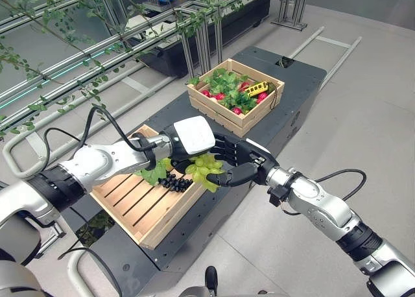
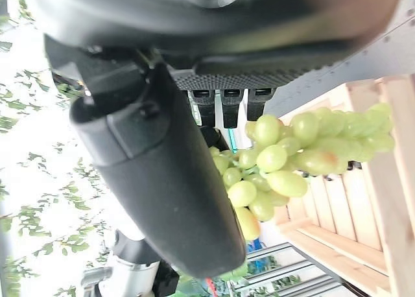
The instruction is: Pick up the fruits from the basket on one side to the basket on the other side
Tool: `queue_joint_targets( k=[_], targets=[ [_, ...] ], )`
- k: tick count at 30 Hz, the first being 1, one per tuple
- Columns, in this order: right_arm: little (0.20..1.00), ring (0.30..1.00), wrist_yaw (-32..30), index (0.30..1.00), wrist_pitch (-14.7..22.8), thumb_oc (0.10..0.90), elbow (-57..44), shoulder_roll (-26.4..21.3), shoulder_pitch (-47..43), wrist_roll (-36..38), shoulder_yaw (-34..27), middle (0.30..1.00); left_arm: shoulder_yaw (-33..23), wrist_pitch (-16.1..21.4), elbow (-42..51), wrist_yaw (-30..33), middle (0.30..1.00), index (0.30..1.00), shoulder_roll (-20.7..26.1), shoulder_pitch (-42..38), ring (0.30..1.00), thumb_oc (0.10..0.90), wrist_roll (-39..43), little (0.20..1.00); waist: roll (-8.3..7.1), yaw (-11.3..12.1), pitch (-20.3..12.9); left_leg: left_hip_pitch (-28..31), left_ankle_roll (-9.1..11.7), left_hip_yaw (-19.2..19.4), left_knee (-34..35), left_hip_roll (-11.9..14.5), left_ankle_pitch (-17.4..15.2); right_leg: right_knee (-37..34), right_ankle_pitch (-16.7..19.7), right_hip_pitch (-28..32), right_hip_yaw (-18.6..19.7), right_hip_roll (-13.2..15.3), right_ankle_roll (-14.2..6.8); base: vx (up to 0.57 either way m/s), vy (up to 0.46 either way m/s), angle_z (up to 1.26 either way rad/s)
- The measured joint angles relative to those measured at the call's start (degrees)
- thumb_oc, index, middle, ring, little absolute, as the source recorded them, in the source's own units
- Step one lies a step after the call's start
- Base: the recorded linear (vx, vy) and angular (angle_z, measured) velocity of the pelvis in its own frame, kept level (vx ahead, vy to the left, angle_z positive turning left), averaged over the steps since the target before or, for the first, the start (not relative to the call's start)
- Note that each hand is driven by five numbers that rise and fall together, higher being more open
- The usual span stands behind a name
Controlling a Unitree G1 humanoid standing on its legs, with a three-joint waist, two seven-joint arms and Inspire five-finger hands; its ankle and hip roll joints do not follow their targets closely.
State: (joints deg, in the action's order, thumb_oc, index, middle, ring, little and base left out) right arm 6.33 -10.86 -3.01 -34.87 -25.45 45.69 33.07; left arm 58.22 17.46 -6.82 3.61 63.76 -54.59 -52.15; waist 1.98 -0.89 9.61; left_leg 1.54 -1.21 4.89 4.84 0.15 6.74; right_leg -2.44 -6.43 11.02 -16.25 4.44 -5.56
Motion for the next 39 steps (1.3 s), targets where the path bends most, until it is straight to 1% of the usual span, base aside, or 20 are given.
queue_joint_targets(
  k=[4, 11, 13, 14, 15, 19, 24, 27, 29, 33, 34, 39],
  targets=[
    [0.900, 0.900, 0.0, 0.900, -0.6, 0.800, 0.6, 0.6, 0.0, 2.6, 0.2, 0.900, 0.0, 0.4, 0.0, -0.5, 0.300, 0.300, 0.0, 0.0, 0.300, 0.400, -0.4, 0.300, -0.30, 0.3, -0.3, 0.0, 0.0, -0.1, 0.0, 0.0, 0.0, -0.6, 0.3, 0.4, -0.1, -0.1, 0.0, 0.00, 0.000, 0.00],
    [0.900, 0.900, 0.0, 0.900, -2.9, 0.800, 3.2, 3.1, -0.1, 6.8, 0.4, 0.900, 0.3, 0.6, 0.3, -0.9, 0.300, 0.300, -0.3, 0.0, 0.300, 0.400, -2.3, 0.300, -0.77, 0.4, -0.9, 0.1, 0.0, -0.2, 0.0, -0.1, 0.0, -0.6, 0.3, 0.5, -0.2, -0.1, 0.0, 0.00, 0.000, 0.00],
    [0.900, 0.900, 0.0, 0.900, -3.3, 0.800, 4.4, 3.8, -0.1, 7.0, 1.1, 0.900, 0.5, 0.6, 0.7, -0.9, 0.300, 0.300, -0.3, 0.0, 0.300, 0.400, -2.5, 0.300, -0.81, 0.5, -1.1, 0.3, 0.0, -0.2, 0.0, -0.1, 0.0, -0.6, 0.3, 0.6, -0.2, -0.1, 0.0, 0.00, 0.000, 0.00],
    [0.900, 0.900, 0.5, 0.900, -4.1, 0.800, 5.2, 4.3, -0.1, 7.0, 1.7, 0.900, 0.5, 0.6, 1.2, -0.9, 0.300, 0.300, -0.6, 0.0, 0.300, 0.400, -2.9, 0.300, -0.80, 0.6, -1.2, 0.3, 0.0, -0.2, 0.0, -0.1, 0.0, -0.7, 0.3, 0.6, -0.2, -0.1, 0.0, 0.00, 0.000, 0.00],
    [0.900, 0.900, 1.3, 0.900, -5.0, 0.800, 5.3, 4.4, -0.1, 7.0, 2.5, 0.900, 0.5, 0.6, 1.9, -0.9, 0.300, 0.300, -1.0, 0.0, 0.300, 0.400, -3.0, 0.300, -0.78, 0.6, -1.3, 0.3, 0.0, -0.2, 0.0, -0.1, 0.0, -0.7, 0.3, 0.6, -0.2, -0.1, 0.0, 0.00, 0.000, 0.00],
    [0.900, 0.900, 2.1, 0.900, -6.5, 0.800, 6.2, 4.7, 0.1, 9.1, 4.3, 0.900, 0.6, 0.8, 3.5, -0.9, 0.300, 0.300, -1.5, 0.0, 0.300, 0.400, -3.9, 0.300, -0.81, 0.7, -1.7, 0.3, 0.0, -0.2, 0.0, -0.1, 0.0, -0.7, 0.3, 0.6, -0.2, -0.1, 0.0, 0.00, 0.000, 0.00],
    [0.900, 0.900, 2.5, 0.900, -7.4, 0.800, 7.4, 5.7, 0.1, 9.4, 4.4, 0.900, 0.6, 0.9, 4.1, -0.4, 0.300, 0.300, -1.9, 0.0, 0.300, 0.400, -3.9, 0.300, -0.85, 0.7, -2.2, 0.3, 0.0, -0.2, 0.0, -0.1, 0.0, -0.7, 0.3, 0.7, -0.2, -0.1, 0.0, 0.00, 0.000, 0.00],
    [0.900, 0.900, 2.6, 0.900, -7.8, 0.800, 8.5, 6.6, 0.1, 9.5, 4.5, 0.900, 0.6, 1.0, 4.2, 0.0, 0.300, 0.300, -2.0, 0.0, 0.300, 0.400, -4.0, 0.300, -0.83, 0.7, -2.7, 0.3, 0.0, -0.2, 0.0, -0.1, 0.0, -0.7, 0.3, 0.7, -0.2, -0.1, 0.0, 0.00, 0.000, 0.00],
    [0.900, 0.900, 2.6, 0.900, -7.8, 0.800, 9.3, 6.9, 0.4, 11.4, 4.6, 0.900, 0.6, 1.0, 4.3, 0.2, 0.300, 0.300, -2.1, 0.0, 0.300, 0.400, -4.1, 0.300, -0.74, 0.8, -3.0, 0.3, 0.0, -0.2, 0.0, -0.1, 0.0, -0.7, 0.3, 0.7, -0.2, -0.1, 0.0, 0.00, 0.000, 0.00],
    [0.900, 0.900, 2.6, 0.900, -7.7, 0.800, 9.6, 7.0, 1.1, 12.4, 4.6, 0.900, 0.6, 1.0, 4.5, 0.7, 0.300, 0.300, -2.3, 0.0, 0.300, 0.400, -4.1, 0.300, -0.75, 0.9, -3.3, 0.4, 0.0, -0.3, 0.0, -0.1, 0.0, -0.7, 0.3, 0.8, -0.3, -0.1, 0.0, 0.00, 0.000, 0.00],
    [0.900, 0.900, 2.6, 0.900, -7.5, 0.800, 9.8, 7.0, 1.1, 13.5, 4.6, 0.900, 0.6, 1.1, 4.5, 0.8, 0.300, 0.300, -2.3, 0.0, 0.300, 0.400, -4.2, 0.300, -0.75, 0.9, -3.3, 0.5, 0.0, -0.4, 0.0, -0.1, 0.0, -0.7, 0.3, 0.8, -0.3, -0.1, 0.0, 0.00, 0.000, 0.00],
    [0.900, 0.900, 1.8, 0.900, -5.6, 0.800, 9.9, 7.2, 1.2, 13.7, 4.6, 0.900, 0.5, 1.2, 4.5, 1.2, 0.300, 0.300, -2.5, 0.0, 0.300, 0.400, -4.5, 0.300, -0.72, 1.1, -3.3, 0.7, 0.1, -0.5, 0.0, -0.1, 0.0, -0.8, 0.3, 1.1, -0.4, -0.1, 0.0, 0.00, 0.000, 0.00]
  ],
)
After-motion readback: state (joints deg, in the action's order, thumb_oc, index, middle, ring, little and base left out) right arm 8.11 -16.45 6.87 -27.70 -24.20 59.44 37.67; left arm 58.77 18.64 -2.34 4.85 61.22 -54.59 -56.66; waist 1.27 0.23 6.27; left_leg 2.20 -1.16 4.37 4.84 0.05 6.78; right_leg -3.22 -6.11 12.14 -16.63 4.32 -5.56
